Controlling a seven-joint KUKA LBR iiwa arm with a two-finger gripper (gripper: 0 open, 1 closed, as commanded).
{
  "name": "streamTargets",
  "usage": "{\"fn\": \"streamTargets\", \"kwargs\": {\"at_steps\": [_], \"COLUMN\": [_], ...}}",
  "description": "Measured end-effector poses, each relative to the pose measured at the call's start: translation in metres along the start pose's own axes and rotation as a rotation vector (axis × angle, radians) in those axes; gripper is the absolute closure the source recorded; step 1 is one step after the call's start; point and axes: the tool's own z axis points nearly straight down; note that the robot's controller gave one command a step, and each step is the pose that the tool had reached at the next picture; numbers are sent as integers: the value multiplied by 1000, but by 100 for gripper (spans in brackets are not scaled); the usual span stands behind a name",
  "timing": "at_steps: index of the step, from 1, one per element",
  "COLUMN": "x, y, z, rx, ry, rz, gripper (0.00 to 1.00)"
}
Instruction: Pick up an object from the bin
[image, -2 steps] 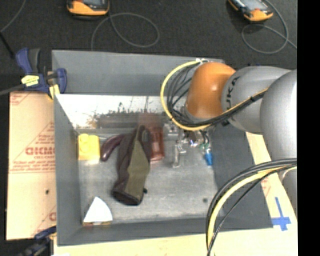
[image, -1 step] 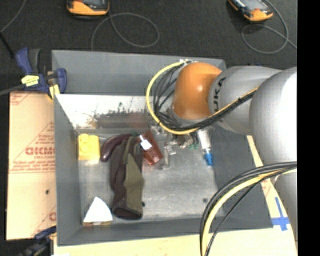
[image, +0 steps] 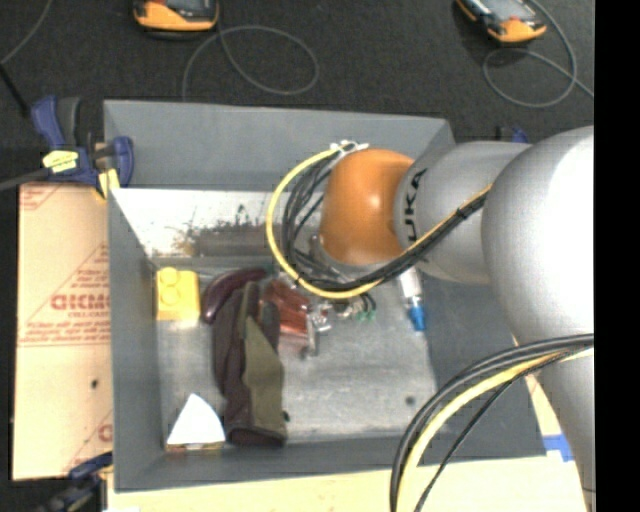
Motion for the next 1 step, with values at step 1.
{"fn": "streamTargets", "kwargs": {"at_steps": [1], "x": [-12], "y": [12], "z": [-1], "rx": [0], "ry": [5], "rz": [37], "gripper": [100]}}
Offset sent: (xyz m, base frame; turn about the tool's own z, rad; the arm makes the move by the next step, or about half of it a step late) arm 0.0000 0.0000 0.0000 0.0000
